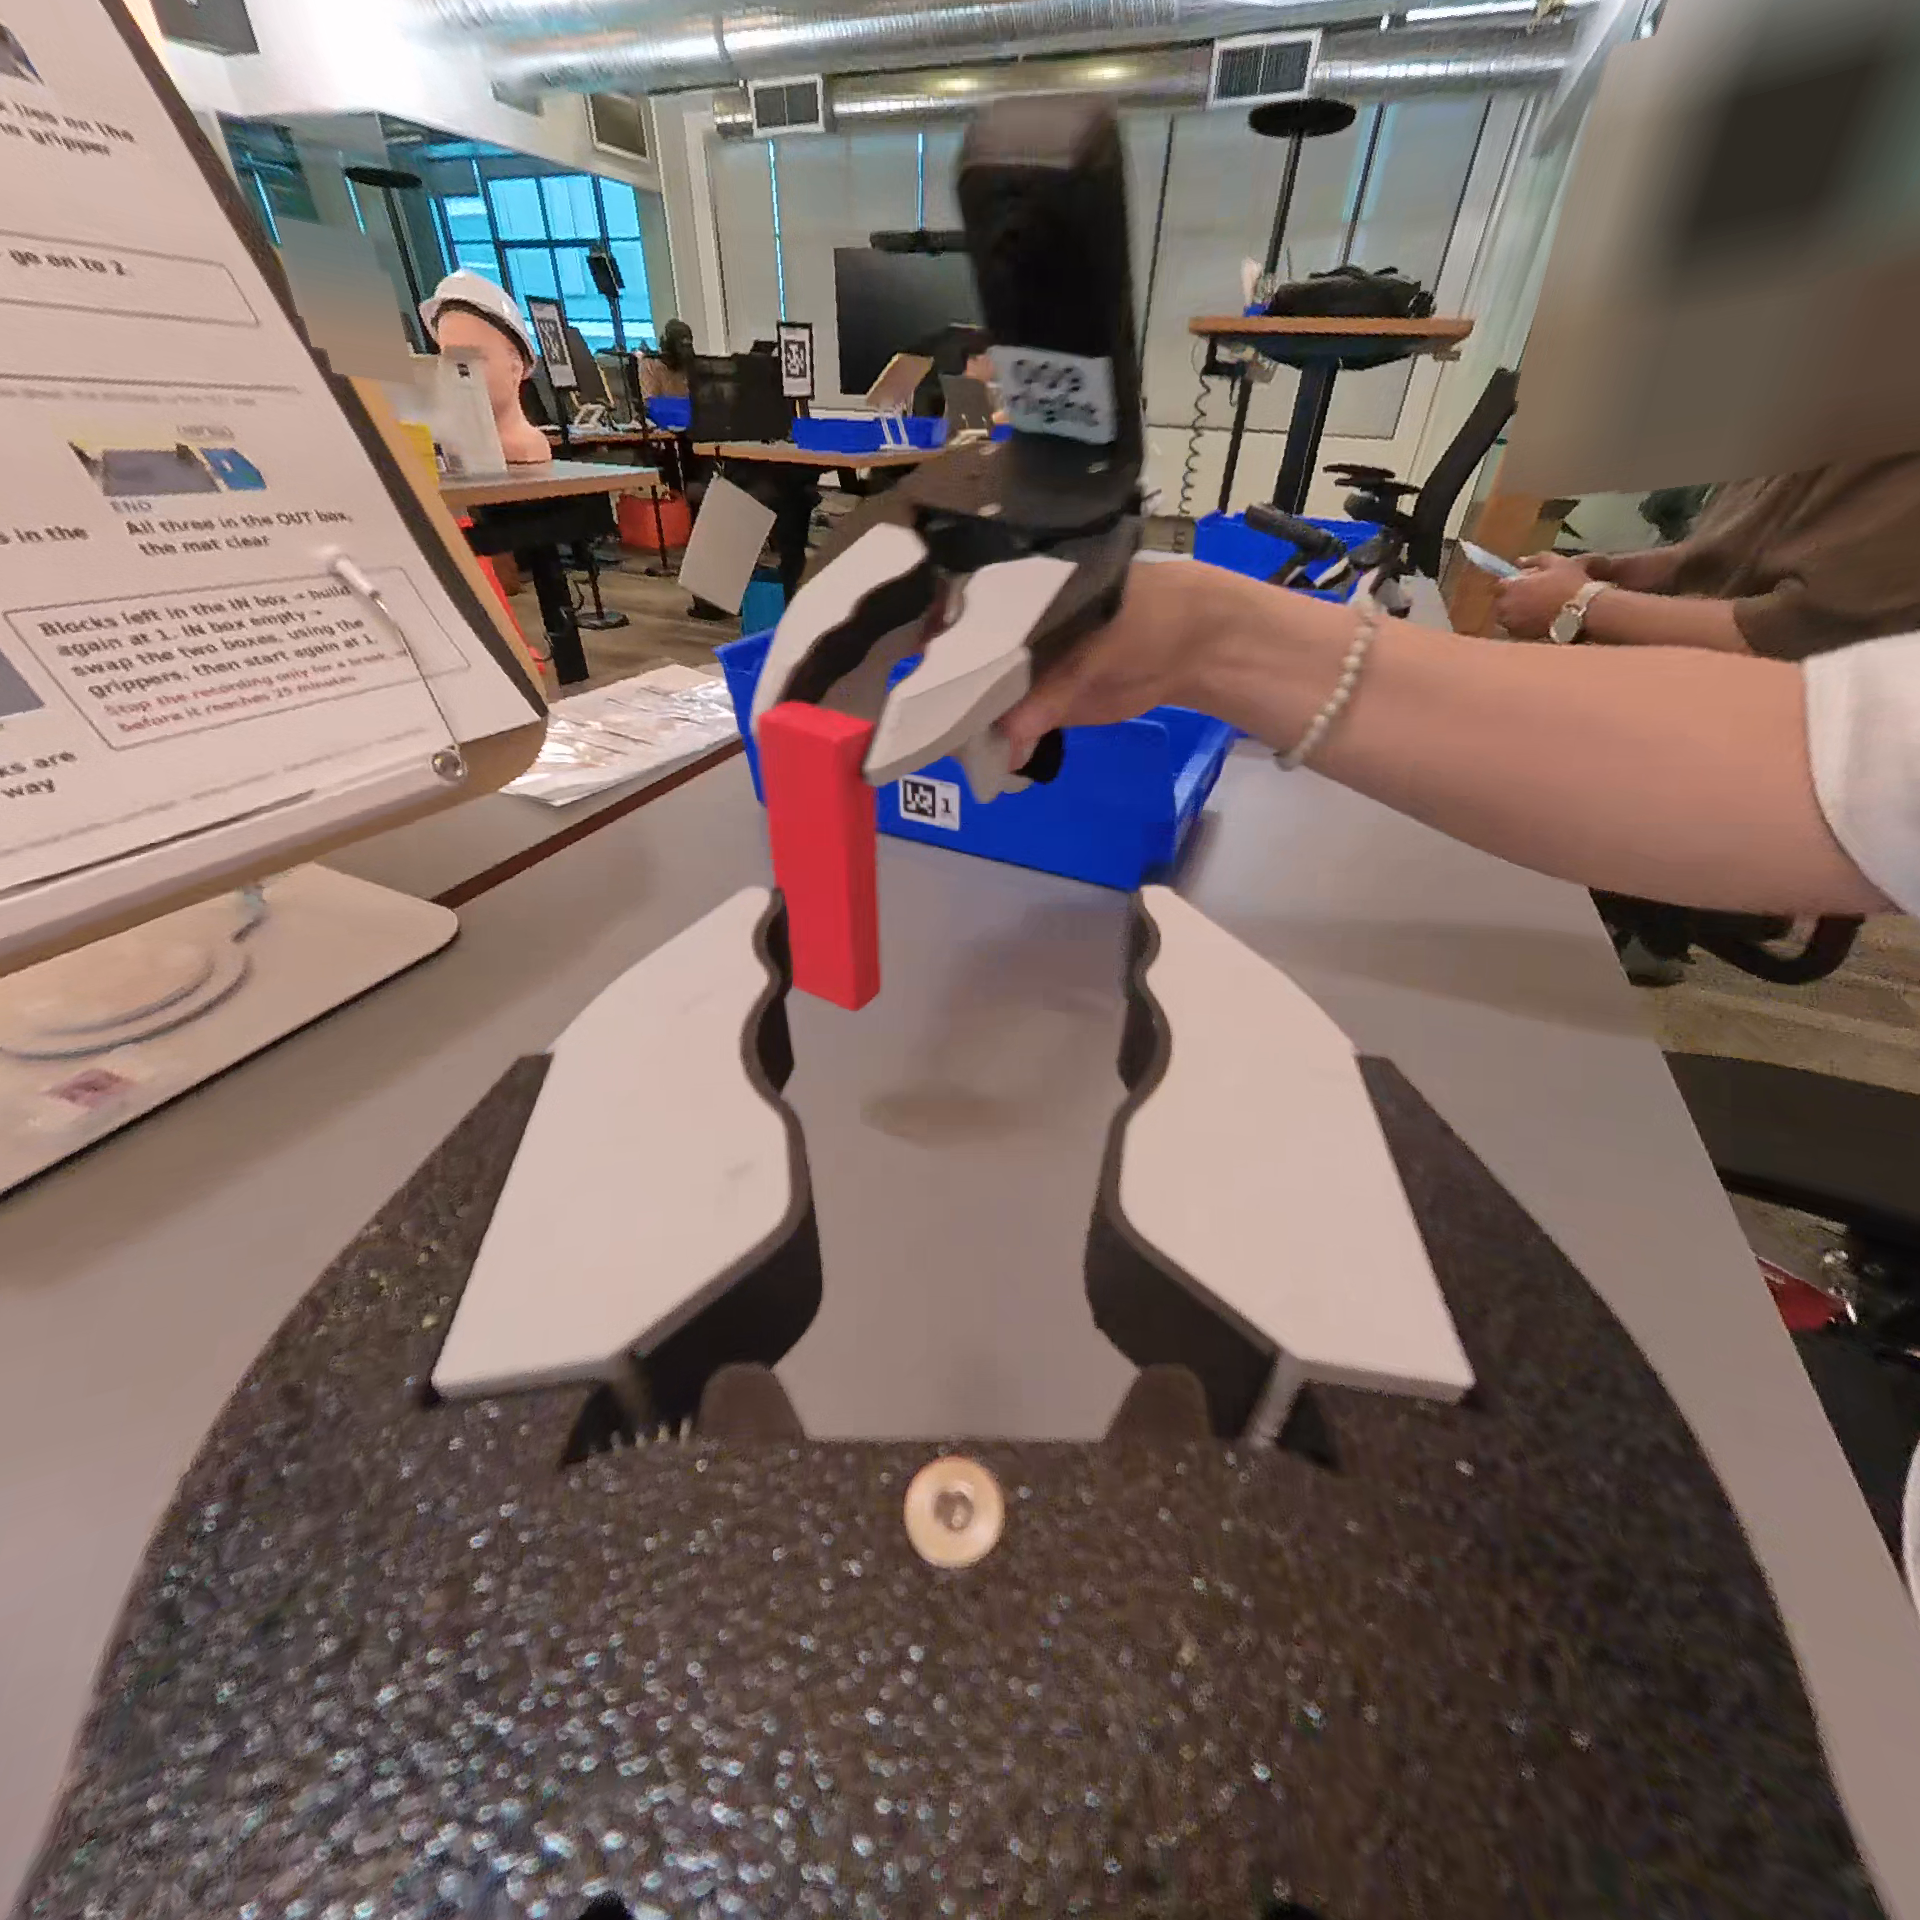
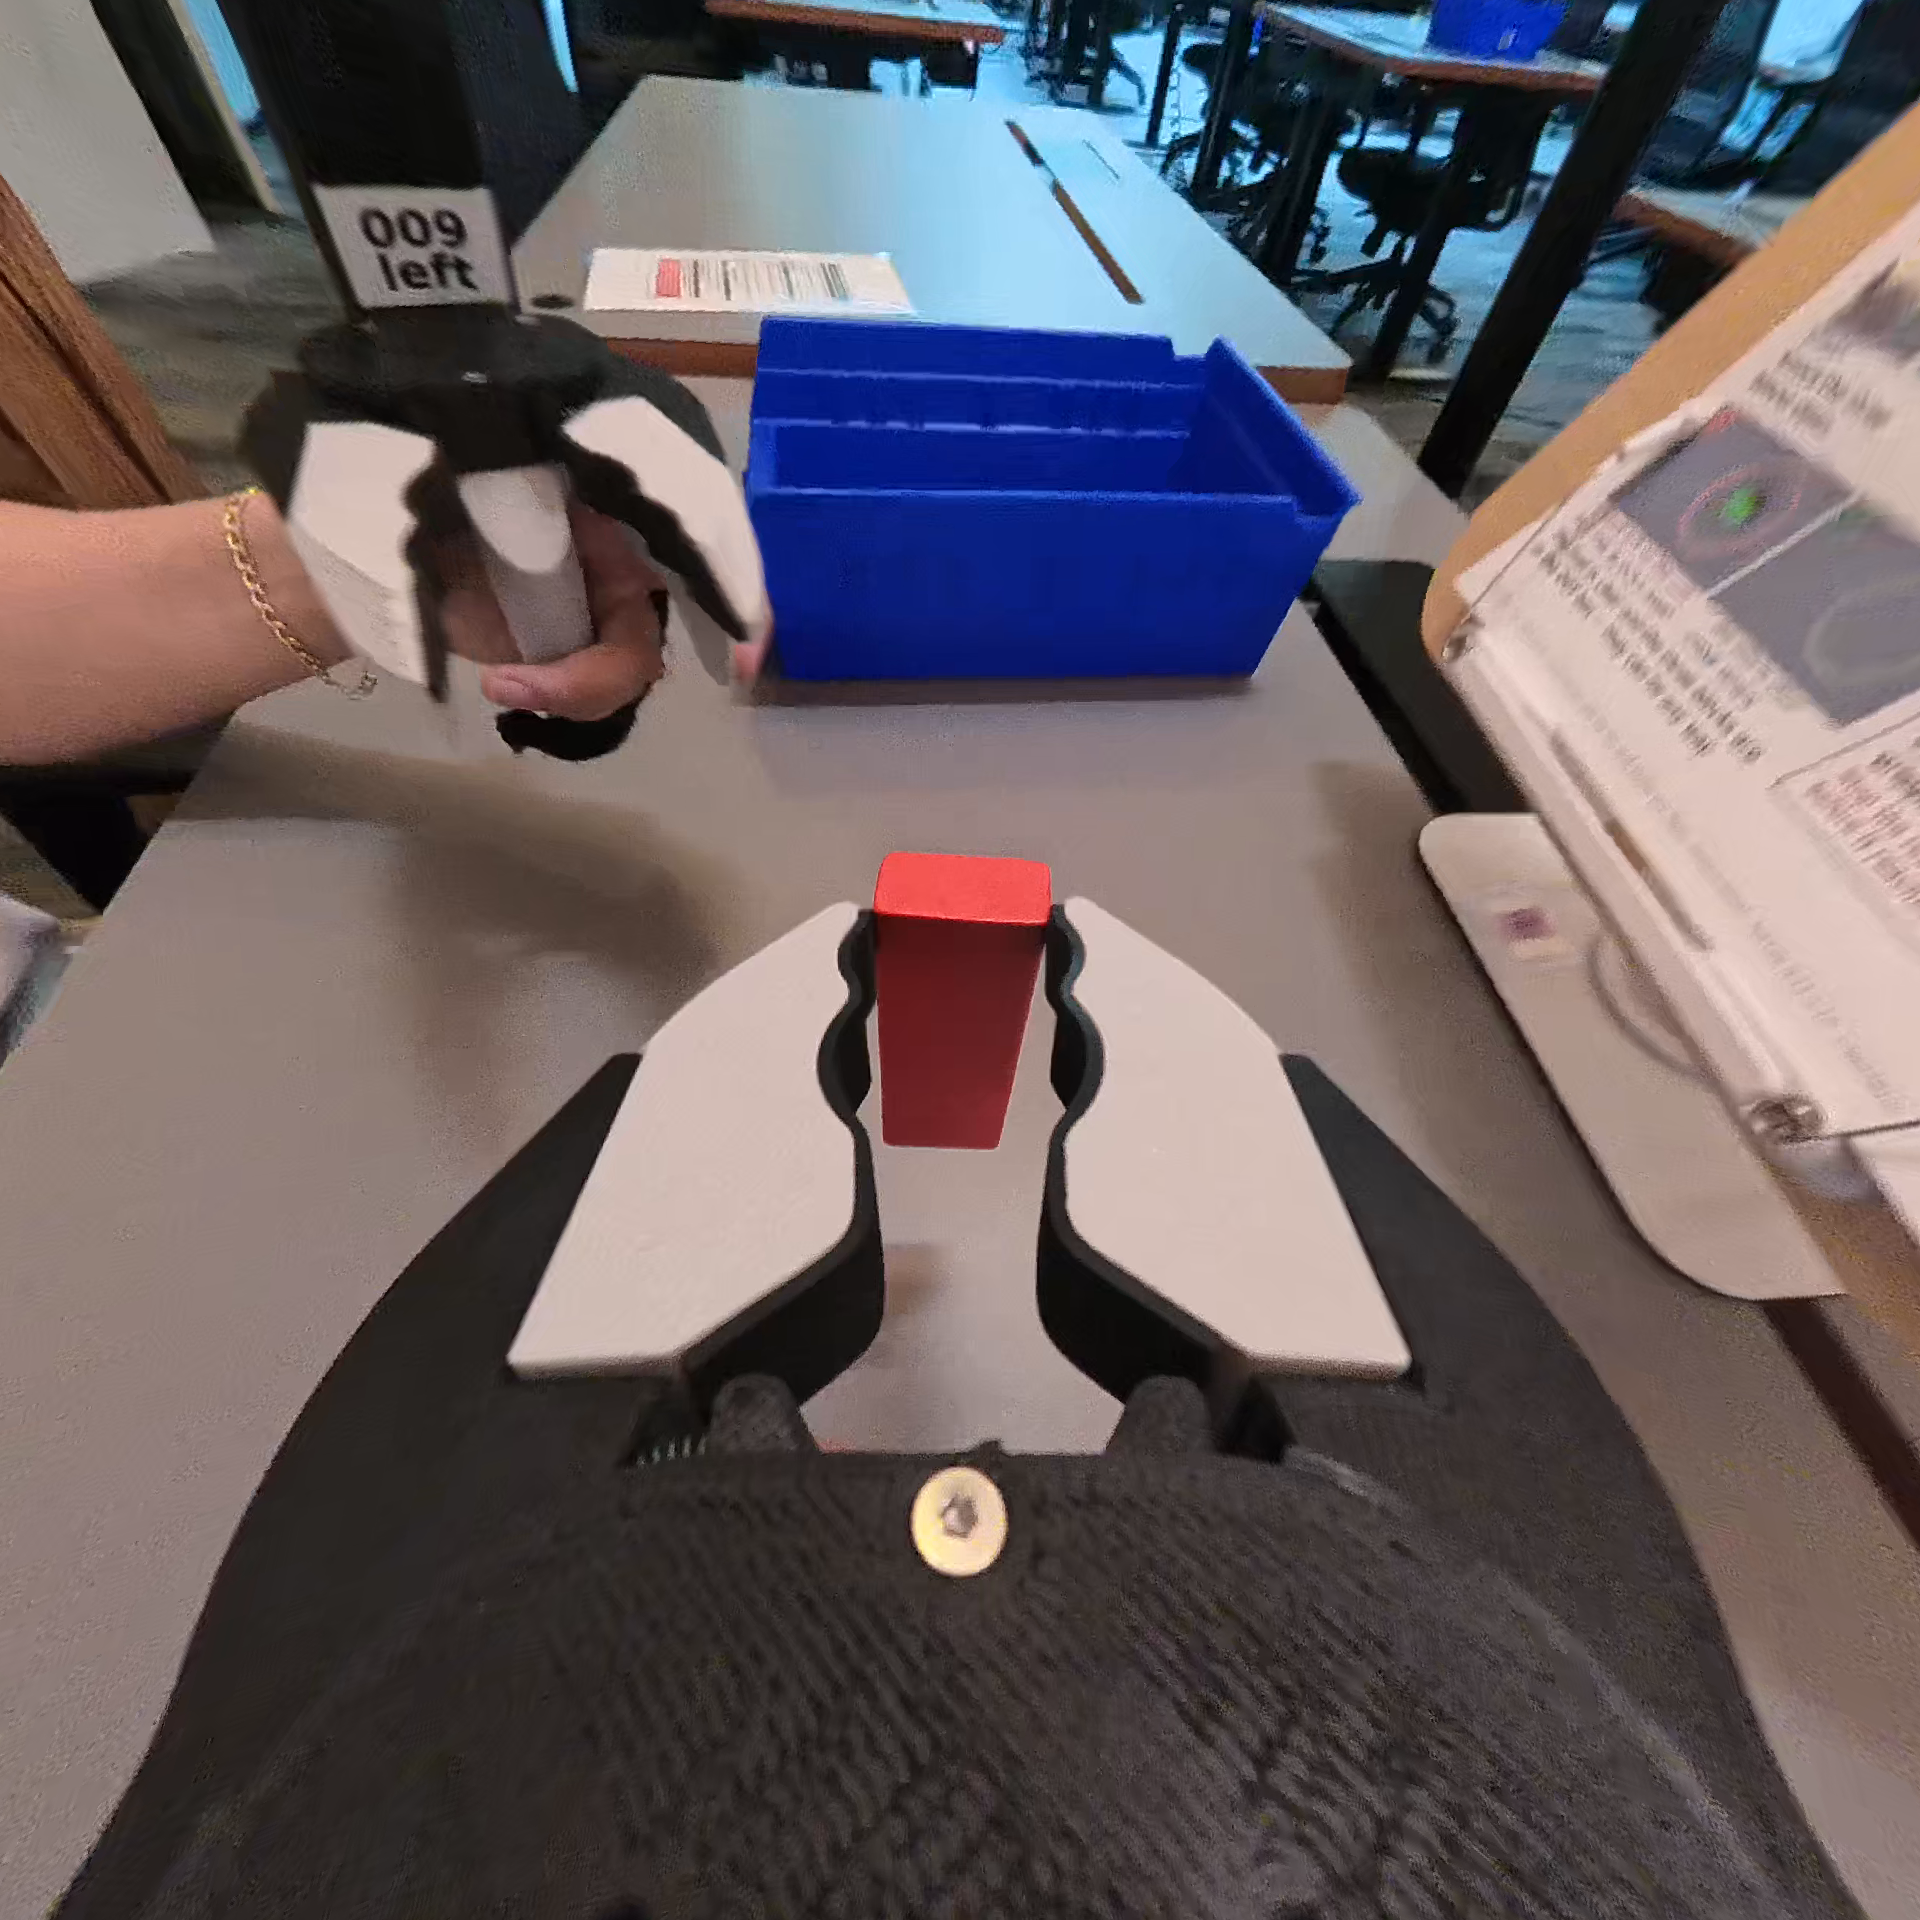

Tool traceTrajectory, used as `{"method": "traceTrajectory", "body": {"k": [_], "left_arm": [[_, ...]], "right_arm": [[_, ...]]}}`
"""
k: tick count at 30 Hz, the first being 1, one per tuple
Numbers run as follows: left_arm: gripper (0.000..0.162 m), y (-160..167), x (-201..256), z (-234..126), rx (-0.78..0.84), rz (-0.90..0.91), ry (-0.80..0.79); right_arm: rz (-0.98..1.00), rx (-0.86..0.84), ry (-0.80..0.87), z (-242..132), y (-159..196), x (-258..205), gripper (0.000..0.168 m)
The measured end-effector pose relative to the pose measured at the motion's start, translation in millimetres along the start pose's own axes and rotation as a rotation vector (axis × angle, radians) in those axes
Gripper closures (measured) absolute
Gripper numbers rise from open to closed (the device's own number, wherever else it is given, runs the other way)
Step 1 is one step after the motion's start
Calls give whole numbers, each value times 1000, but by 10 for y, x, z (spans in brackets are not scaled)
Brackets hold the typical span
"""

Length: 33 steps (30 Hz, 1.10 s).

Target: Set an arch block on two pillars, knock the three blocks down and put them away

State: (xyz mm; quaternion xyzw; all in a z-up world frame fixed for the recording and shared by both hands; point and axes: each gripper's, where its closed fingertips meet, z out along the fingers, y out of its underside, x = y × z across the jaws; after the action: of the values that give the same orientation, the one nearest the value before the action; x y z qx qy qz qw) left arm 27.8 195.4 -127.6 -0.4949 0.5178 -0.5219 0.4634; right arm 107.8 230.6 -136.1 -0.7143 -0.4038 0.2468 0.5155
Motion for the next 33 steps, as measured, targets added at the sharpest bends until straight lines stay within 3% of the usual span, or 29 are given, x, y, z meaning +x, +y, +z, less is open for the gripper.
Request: {"method": "traceTrajectory", "body": {"k": [9, 14, 22, 33], "left_arm": [[104, 208, 91, -4, -31, -48, 19], [106, 211, 95, -31, -20, -43, 20], [106, 257, 126, -42, -28, -61, 56], [107, 321, 140, -24, -52, -51, 72]], "right_arm": [[-22, 50, -125, 130, 322, 232, 137], [10, 44, -83, 178, 451, 434, 137], [34, 64, -118, 252, 525, 419, 137], [-19, -34, -152, 373, 656, 355, 136]]}}
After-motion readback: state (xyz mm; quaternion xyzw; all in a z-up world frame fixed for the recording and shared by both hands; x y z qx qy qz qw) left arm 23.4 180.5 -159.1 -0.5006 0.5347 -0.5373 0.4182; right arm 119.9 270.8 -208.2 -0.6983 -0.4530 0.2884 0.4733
